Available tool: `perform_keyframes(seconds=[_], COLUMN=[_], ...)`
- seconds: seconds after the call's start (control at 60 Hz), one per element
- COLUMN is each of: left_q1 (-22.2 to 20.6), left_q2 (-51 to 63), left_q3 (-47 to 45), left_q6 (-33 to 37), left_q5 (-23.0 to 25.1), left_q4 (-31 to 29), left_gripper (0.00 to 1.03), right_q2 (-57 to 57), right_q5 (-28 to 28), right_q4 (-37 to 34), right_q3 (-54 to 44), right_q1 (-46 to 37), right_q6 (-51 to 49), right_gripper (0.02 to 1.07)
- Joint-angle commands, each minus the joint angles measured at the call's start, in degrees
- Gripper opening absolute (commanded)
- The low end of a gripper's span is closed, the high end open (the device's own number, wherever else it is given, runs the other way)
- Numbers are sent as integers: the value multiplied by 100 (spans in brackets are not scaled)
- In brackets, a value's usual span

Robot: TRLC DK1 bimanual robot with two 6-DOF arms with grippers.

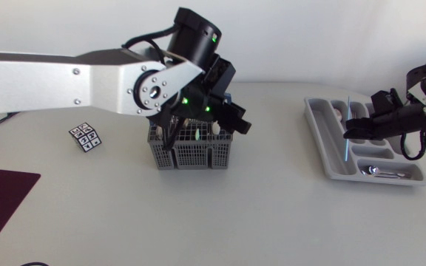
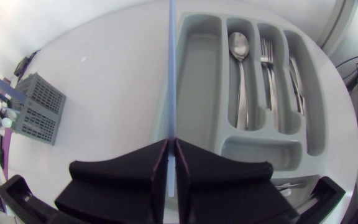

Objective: Transfer all utensils from the basket to the drawer tray.

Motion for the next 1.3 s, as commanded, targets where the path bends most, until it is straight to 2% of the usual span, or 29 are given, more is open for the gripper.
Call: perform_keyframes(seconds=[0.0,0.083,0.167,0.283,0.367,0.467,0.533,0.583,0.983,1.133,1.283], left_q1=[-56,-109,-170,-223,-258,-258,-250,-232,-250,-232,-276], left_q2=[284,398,486,495,495,547,591,644,1171,1242,1347], left_q3=[109,83,-49,-462,-682,-902,-1016,-1034,-1288,-1280,-1262], left_q6=[162,258,381,575,663,724,742,750,1172,1190,1199], left_q5=[-106,-194,-317,-458,-466,-466,-466,-466,-765,-835,-923], left_q4=[-4,48,251,1086,1534,2017,2334,2422,3397,3590,3872], left_gripper=[57,57,57,57,57,54,47,47,47,47,37], right_q2=[360,545,632,676,676,668,668,632,386,404,404], right_q5=[75,189,215,295,303,321,321,312,303,295,286], right_q4=[23,128,199,295,339,366,366,383,638,682,735], right_q3=[252,296,296,209,138,77,50,6,-345,-380,-433], right_q1=[-18,25,52,105,131,157,175,184,316,324,342], right_q6=[156,209,226,226,226,200,173,112,6,-11,-46], right_gripper=[10,11,17,53,72,87,92,96,99,99,99])
